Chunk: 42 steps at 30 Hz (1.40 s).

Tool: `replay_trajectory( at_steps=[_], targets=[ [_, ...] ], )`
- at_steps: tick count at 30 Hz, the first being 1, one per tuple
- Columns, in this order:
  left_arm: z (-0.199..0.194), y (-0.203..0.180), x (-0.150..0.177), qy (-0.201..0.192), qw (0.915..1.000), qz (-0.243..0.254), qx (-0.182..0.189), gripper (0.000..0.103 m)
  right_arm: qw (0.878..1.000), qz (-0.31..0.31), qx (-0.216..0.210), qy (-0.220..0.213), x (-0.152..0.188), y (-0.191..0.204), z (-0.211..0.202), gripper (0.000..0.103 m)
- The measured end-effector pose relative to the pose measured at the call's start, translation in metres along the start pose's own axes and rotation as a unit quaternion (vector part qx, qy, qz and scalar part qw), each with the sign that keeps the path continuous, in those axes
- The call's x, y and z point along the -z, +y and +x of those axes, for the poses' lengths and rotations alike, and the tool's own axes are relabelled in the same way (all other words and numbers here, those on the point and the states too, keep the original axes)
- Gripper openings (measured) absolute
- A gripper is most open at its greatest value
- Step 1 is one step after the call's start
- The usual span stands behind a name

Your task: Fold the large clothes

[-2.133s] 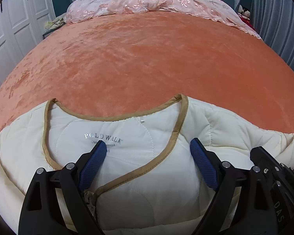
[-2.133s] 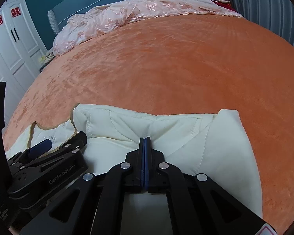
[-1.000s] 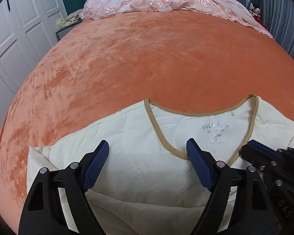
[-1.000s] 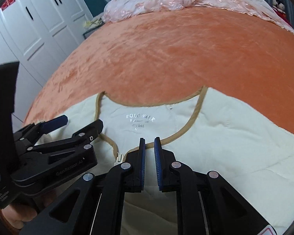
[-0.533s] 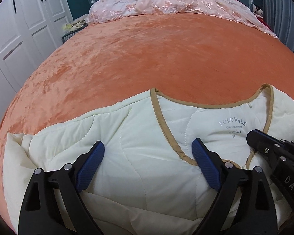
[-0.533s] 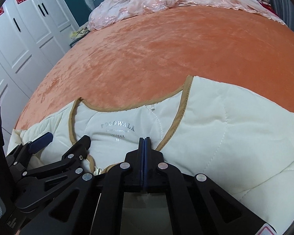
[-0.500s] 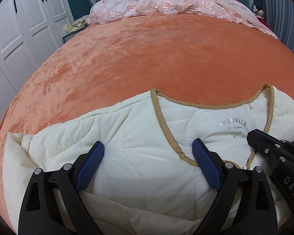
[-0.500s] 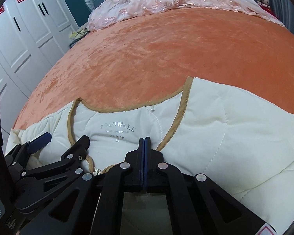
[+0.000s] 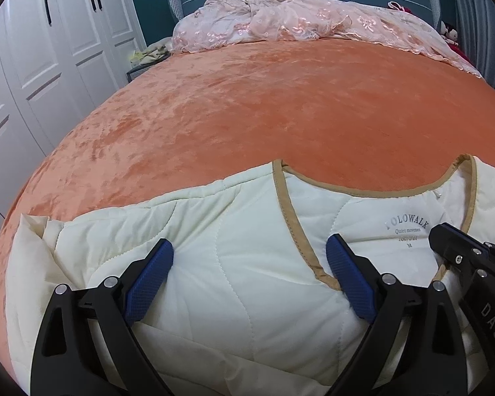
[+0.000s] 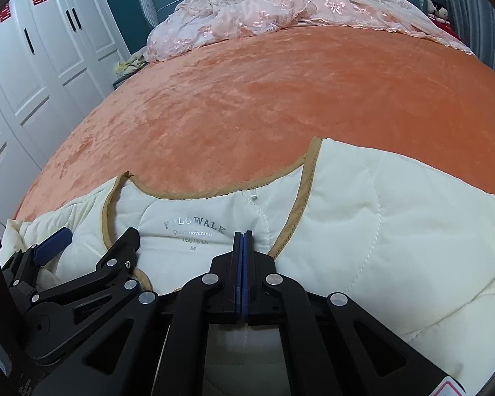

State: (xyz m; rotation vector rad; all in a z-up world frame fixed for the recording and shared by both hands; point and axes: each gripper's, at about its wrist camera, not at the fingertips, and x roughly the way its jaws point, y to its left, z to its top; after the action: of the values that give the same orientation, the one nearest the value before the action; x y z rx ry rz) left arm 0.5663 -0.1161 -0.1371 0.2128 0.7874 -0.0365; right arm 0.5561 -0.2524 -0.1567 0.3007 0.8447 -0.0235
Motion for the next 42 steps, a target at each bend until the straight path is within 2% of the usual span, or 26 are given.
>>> replay_trajectory(
  at_steps=[3,4,5,7,8,9,12,13,14,15,19,22,25,28,32,35,37,42],
  targets=[
    [-0.002,0.001,-0.003,0.009,0.9995,-0.003,-0.032,0.093,1.000,0.000,0.005,0.009,-0.003,0.002,-0.001,0.000],
    [-0.003,0.002,-0.004,0.015,0.9989,-0.002,-0.044,0.093,1.000,-0.001,0.014,0.011,-0.005,0.003,-0.005,0.000],
    [-0.008,0.004,-0.006,0.022,0.9981,0.000,-0.058,0.093,0.999,-0.003,0.040,0.001,-0.005,0.005,-0.014,0.000],
    [-0.029,0.016,-0.009,0.017,0.9971,-0.010,-0.074,0.093,0.990,0.011,0.119,-0.076,-0.005,0.002,-0.062,0.000],
    [-0.049,0.027,-0.009,0.000,0.9978,-0.026,-0.061,0.093,0.983,0.036,0.123,-0.134,-0.001,-0.004,-0.099,0.015],
    [-0.067,0.038,-0.007,-0.014,0.9983,-0.035,-0.044,0.093,0.977,0.052,0.118,-0.170,0.003,-0.012,-0.132,0.019],
    [-0.122,0.075,0.009,-0.024,0.9984,-0.038,-0.035,0.096,0.974,0.047,0.104,-0.195,0.031,-0.035,-0.208,0.032],
    [-0.138,0.089,0.017,-0.019,0.9987,-0.039,-0.025,0.096,0.973,0.045,0.105,-0.199,0.046,-0.043,-0.229,0.041],
    [-0.154,0.107,0.029,-0.018,0.9986,-0.047,-0.014,0.097,0.973,0.044,0.106,-0.198,0.066,-0.054,-0.251,0.051],
    [-0.168,0.122,0.039,-0.015,0.9984,-0.054,-0.004,0.097,0.976,0.045,0.103,-0.187,0.084,-0.065,-0.268,0.055],
    [-0.217,0.175,0.092,0.013,0.9971,-0.068,0.029,0.098,0.987,0.038,0.112,-0.109,0.155,-0.100,-0.322,0.056],
    [-0.243,0.203,0.140,0.051,0.9954,-0.071,0.039,0.098,0.991,0.076,0.099,-0.054,0.207,-0.125,-0.356,0.059],
    [-0.261,0.223,0.189,0.086,0.9926,-0.076,0.040,0.098,0.987,0.143,0.071,-0.013,0.255,-0.144,-0.377,0.061],
    [-0.268,0.242,0.231,0.123,0.9837,-0.116,0.060,0.098,0.980,0.195,0.042,0.014,0.291,-0.155,-0.380,0.061],
    [-0.270,0.255,0.271,0.161,0.9672,-0.178,0.083,0.098,0.967,0.254,0.005,0.031,0.320,-0.160,-0.377,0.061],
    [-0.273,0.251,0.291,0.171,0.9600,-0.196,0.104,0.098,0.964,0.264,0.005,0.030,0.330,-0.158,-0.374,0.063],
    [-0.275,0.245,0.295,0.171,0.9602,-0.195,0.104,0.098,0.963,0.268,0.004,0.029,0.332,-0.160,-0.375,0.063],
    [-0.276,0.226,0.292,0.166,0.9677,-0.165,0.093,0.096,0.956,0.293,-0.009,0.024,0.336,-0.163,-0.374,0.064]
  ],
)
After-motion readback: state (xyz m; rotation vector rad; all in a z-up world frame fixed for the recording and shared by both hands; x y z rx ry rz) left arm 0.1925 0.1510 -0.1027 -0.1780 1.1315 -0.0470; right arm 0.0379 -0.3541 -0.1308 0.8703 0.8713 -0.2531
